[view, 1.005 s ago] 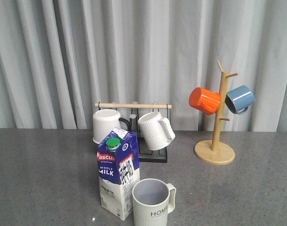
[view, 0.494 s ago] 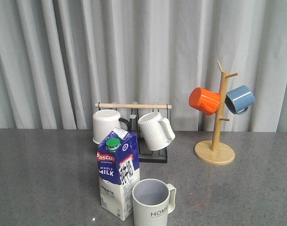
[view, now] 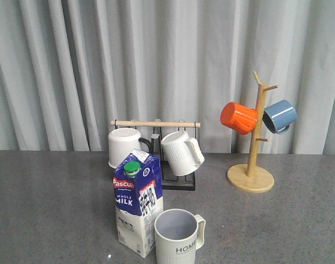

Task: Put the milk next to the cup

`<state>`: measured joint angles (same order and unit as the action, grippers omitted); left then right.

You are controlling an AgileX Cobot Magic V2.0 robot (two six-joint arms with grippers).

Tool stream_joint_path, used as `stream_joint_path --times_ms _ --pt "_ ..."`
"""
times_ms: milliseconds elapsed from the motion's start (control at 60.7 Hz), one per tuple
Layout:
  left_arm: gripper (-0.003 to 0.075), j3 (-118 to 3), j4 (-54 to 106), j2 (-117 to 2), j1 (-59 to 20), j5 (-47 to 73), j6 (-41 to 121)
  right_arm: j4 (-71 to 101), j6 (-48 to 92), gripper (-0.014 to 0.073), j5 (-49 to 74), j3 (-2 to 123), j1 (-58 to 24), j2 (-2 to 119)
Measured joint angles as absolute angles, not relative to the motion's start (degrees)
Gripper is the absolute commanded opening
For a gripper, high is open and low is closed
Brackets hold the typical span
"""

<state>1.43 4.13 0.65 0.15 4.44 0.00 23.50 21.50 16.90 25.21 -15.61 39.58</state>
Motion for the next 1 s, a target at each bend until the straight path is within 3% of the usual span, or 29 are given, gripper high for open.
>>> stream_joint_path --times_ms 428,824,1005 --pt "-0.0007 1.4 4.1 0.6 0.1 4.5 0.0 20.4 21.4 -0.0005 17.1 25.1 -15.6 38.0" --pt "-0.0007 1.4 4.1 0.6 0.1 4.5 0.0 14.9 12.5 -0.0005 10.1 10.7 0.0 13.4" --pt "-0.0007 1.4 4.1 0.6 0.1 4.5 0.0 8.9 2.3 -0.0005 10.1 3.7 2.3 5.4"
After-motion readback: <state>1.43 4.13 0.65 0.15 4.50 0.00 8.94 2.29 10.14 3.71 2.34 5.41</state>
